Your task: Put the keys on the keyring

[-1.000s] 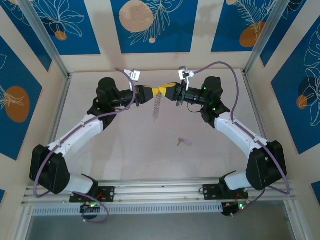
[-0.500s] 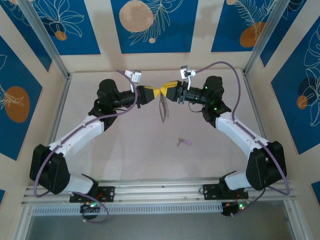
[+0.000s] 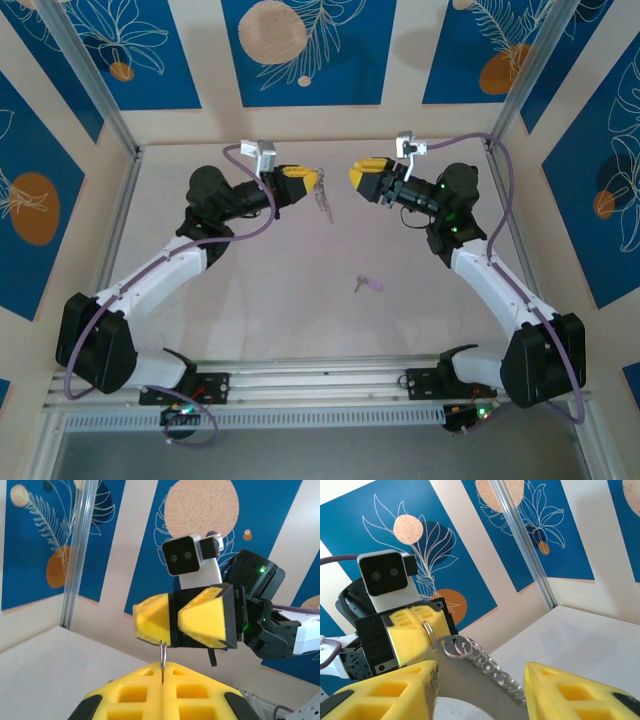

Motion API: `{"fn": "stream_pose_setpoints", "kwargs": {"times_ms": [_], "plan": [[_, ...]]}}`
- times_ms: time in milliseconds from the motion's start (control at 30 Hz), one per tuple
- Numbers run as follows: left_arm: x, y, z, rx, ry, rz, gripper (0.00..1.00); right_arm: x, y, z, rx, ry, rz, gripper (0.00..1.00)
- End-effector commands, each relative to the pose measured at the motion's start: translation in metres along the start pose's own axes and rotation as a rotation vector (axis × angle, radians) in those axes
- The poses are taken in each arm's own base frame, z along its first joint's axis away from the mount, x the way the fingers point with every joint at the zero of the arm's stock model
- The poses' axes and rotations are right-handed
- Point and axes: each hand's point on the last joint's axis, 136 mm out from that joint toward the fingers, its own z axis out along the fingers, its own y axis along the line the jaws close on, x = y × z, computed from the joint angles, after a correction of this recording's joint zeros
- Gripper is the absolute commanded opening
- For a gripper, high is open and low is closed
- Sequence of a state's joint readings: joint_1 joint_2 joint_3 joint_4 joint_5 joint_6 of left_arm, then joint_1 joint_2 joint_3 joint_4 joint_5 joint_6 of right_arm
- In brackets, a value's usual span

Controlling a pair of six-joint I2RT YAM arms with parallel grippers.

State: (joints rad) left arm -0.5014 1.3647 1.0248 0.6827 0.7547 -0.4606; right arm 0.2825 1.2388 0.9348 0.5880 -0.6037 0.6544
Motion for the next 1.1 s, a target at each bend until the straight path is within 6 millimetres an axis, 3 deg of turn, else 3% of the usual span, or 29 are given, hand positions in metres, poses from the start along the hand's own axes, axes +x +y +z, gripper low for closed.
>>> {"fn": "stream_pose_setpoints", "kwargs": {"times_ms": [0,400,1067], "plan": [[-0.022,-0.027,0.002,0.105,-0.051,0.143,0.0,0.001,0.018,0.003,-0.071,0.013,-0.064,0.51],[-0.021,-0.042,0.006,0.195,-0.007,0.129,0.0,0.004,0.05,0.014,-0.172,0.065,-0.156,0.52],[-0.014,-0.055,0.01,0.273,0.099,0.058,0.0,-0.004,0.072,0.015,-0.24,0.104,-0.241,0.49]]}}
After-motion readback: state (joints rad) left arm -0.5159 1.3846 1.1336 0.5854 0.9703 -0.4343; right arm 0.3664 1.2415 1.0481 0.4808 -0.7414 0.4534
